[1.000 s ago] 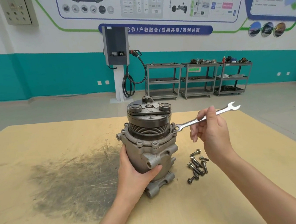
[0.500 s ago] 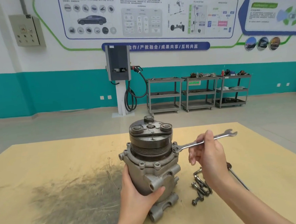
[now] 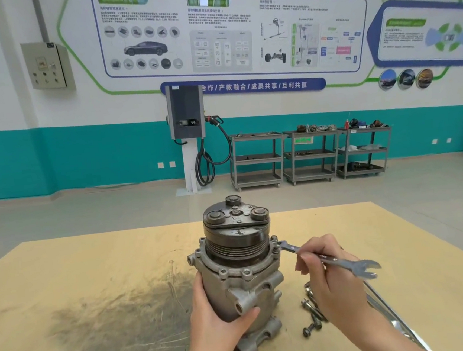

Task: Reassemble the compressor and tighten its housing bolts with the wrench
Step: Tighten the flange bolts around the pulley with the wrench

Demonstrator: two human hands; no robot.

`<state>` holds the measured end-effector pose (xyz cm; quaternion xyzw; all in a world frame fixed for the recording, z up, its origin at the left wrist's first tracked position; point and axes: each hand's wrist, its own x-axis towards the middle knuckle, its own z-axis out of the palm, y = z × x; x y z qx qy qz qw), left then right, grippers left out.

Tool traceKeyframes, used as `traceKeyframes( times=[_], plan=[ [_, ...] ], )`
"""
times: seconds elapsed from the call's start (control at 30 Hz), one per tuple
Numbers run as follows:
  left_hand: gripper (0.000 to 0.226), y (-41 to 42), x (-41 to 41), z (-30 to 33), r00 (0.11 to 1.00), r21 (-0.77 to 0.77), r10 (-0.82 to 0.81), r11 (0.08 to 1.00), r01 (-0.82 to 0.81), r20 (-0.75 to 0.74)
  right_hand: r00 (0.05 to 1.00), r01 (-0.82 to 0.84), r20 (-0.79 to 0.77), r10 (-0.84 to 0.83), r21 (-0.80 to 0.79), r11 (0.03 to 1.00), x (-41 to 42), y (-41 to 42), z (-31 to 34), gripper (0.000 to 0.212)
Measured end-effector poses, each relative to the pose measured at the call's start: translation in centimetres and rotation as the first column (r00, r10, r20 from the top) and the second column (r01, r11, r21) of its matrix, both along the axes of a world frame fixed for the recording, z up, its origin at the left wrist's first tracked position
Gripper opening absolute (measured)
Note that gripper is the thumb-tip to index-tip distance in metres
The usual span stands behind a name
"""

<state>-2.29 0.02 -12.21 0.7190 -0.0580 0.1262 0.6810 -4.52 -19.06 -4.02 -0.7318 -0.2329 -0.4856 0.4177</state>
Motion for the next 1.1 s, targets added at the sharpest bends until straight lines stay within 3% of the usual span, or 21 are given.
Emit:
traceKeyframes(
  times=[0.1,0.2,0.3,0.47,0.67,0.87,1.1],
  plan=[
    [0.120,0.0,0.2,0.0,1.000,0.011,0.007,1.000,-0.007,0.010,0.997,-0.071,-0.010,0.074,0.161,0.984,0.4,0.0,0.7,0.021],
    [0.117,0.0,0.2,-0.2,1.000,0.005,0.014,1.000,-0.014,0.015,0.976,-0.100,-0.152,0.158,0.331,0.938,1.1,-0.2,1.3,0.029],
    [0.115,0.0,0.2,-0.2,1.000,0.001,0.015,1.000,-0.015,0.021,0.889,-0.179,-0.298,0.348,0.474,0.862,2.3,-0.7,1.1,0.050],
    [0.112,-0.1,0.2,-0.5,0.999,0.015,0.024,1.000,-0.025,0.039,0.737,-0.170,-0.408,0.540,0.661,0.731,4.0,-1.5,1.5,0.046],
    [0.109,-0.1,0.1,-0.4,0.999,0.005,0.011,1.000,-0.011,0.035,0.638,-0.133,-0.457,0.620,0.728,0.673,5.2,-2.0,1.8,0.046],
    [0.107,-0.1,-0.6,0.2,1.000,-0.025,-0.016,1.000,0.017,0.021,0.575,-0.134,-0.499,0.648,0.724,0.677,6.0,-2.4,2.3,0.046],
    [0.120,-0.1,-1.3,0.7,0.999,-0.023,-0.035,0.999,0.035,0.025,0.380,-0.102,-0.621,0.686,0.709,0.698,6.8,-2.6,4.1,0.046]
  ],
)
